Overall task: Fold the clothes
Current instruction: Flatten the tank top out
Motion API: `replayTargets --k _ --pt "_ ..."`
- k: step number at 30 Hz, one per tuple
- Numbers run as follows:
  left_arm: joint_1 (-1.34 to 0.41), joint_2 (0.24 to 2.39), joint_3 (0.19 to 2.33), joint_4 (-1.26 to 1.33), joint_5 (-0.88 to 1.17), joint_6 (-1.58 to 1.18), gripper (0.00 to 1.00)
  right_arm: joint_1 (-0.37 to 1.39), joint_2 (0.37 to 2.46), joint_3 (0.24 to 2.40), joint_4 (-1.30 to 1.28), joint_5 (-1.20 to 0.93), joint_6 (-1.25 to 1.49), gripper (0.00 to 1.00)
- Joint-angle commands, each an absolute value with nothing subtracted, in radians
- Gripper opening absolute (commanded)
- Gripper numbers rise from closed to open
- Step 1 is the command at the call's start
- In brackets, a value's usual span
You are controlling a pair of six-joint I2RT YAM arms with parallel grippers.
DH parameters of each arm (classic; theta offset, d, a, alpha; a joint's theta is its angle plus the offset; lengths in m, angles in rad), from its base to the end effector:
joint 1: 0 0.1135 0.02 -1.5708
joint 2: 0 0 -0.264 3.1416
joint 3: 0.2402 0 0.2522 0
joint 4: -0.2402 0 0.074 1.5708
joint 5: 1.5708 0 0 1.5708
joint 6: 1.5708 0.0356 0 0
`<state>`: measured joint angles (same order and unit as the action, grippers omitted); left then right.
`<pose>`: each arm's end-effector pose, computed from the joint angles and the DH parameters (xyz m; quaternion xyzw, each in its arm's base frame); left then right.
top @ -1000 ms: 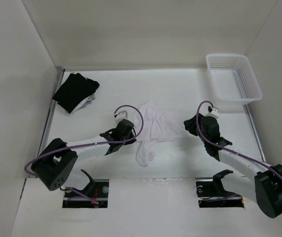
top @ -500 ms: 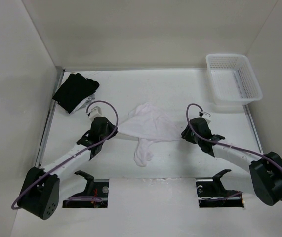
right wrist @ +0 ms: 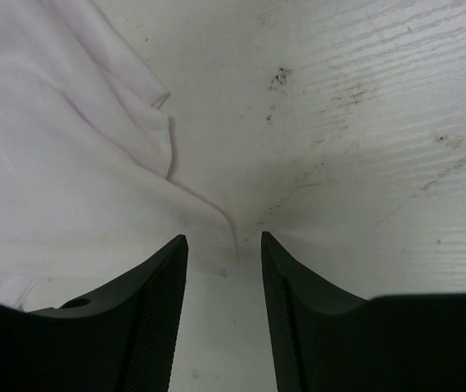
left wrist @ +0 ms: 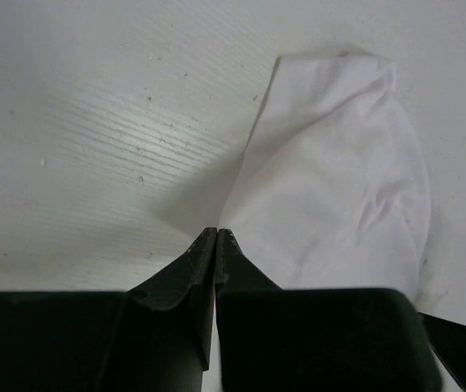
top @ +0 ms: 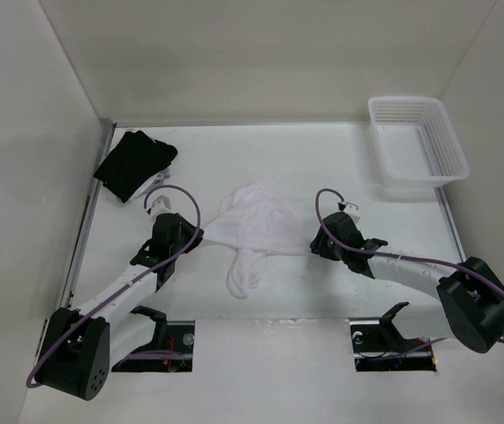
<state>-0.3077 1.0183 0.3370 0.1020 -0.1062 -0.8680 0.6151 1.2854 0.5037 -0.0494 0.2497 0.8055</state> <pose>0.1928 -0.0573 0.1707 -0.2671 0.8371 -0.2246 0.4212 0.1969 0.1284 0.1567 0.1328 0.9167 0.1458 0.3476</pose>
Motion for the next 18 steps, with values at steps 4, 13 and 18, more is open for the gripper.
replayTargets --k 4,13,18 --pt "-0.311 1.011 0.337 0.164 -0.086 -0.874 0.0 0.628 1.299 0.509 -0.04 0.245 0.844 0.37" --pt "-0.324 1.009 0.35 0.16 -0.094 -0.881 0.0 0.628 1.296 0.485 -0.025 0.226 0.857 0.24" --pt "-0.331 1.003 0.351 0.158 -0.103 -0.885 0.0 0.628 1.298 0.488 -0.015 0.209 0.847 0.17"
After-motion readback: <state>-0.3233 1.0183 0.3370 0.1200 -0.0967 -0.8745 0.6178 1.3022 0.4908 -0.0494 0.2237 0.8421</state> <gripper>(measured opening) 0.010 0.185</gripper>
